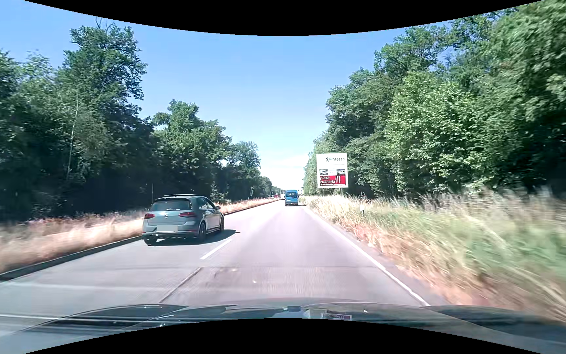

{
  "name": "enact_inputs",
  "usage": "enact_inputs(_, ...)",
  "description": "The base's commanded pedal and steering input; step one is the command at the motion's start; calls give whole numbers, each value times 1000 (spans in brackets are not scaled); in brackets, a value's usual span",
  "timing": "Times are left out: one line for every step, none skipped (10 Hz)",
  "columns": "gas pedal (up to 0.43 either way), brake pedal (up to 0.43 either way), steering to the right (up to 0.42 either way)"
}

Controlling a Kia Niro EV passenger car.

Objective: Follow the waypoints while adhering to traffic rules and regulations

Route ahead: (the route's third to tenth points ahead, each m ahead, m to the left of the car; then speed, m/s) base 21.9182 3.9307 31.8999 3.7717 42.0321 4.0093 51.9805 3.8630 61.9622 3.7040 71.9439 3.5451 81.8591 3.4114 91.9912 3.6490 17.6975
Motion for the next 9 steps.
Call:
enact_inputs(118, 0, 0)
enact_inputs(118, 0, 0)
enact_inputs(118, 0, 0)
enact_inputs(118, 0, 0)
enact_inputs(118, 0, -1)
enact_inputs(118, 0, -1)
enact_inputs(118, 0, -1)
enact_inputs(118, 0, -1)
enact_inputs(118, 0, -1)
